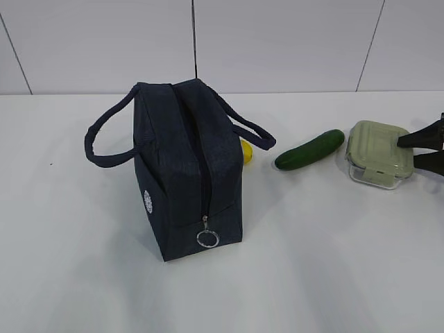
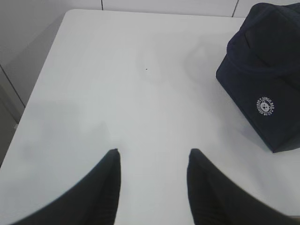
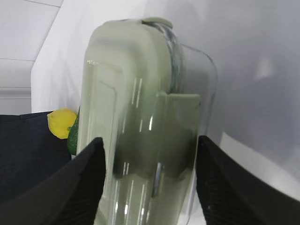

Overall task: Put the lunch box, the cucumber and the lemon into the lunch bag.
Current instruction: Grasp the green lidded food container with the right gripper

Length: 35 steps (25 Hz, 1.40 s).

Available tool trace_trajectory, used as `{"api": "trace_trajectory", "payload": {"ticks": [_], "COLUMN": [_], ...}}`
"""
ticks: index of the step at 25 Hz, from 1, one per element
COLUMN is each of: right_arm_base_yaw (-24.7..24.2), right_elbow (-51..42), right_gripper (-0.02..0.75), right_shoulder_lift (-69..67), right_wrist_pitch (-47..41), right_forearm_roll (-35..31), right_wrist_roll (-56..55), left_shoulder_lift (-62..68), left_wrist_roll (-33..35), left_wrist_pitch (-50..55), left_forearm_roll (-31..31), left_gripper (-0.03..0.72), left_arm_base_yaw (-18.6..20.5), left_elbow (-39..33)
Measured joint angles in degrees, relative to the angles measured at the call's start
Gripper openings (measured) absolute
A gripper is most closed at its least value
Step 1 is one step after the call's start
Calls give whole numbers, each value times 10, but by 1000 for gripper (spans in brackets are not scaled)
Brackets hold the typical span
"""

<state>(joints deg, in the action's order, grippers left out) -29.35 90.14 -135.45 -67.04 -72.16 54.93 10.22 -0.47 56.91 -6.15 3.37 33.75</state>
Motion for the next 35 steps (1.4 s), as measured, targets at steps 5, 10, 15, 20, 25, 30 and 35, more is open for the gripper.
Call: {"api": "trace_trajectory", "payload": {"ticks": [5,10,15,20,25,30,35], "right_arm_base_yaw": [0,0,0,0,0,0,0], "right_elbow": [0,0,0,0,0,0,0], "right_gripper": [456,456,455,456,456,455,455], "right_shoulder_lift": [0,0,0,0,0,0,0], "right_wrist_pitch": [0,0,0,0,0,0,0], "right_forearm_roll": [2,5,7,8,8,8,7], "right_wrist_roll": [0,0,0,0,0,-1,-1], "left_shoulder_lift": [0,0,0,0,0,0,0], "left_wrist_roll": [0,0,0,0,0,0,0], "left_wrist_pitch": [0,0,0,0,0,0,0], "left_forearm_roll": [0,0,0,0,0,0,0], "left_gripper": [339,340,340,340,340,340,340], "left_arm_base_yaw": [0,0,0,0,0,0,0], "left_elbow": [0,0,0,0,0,0,0]}}
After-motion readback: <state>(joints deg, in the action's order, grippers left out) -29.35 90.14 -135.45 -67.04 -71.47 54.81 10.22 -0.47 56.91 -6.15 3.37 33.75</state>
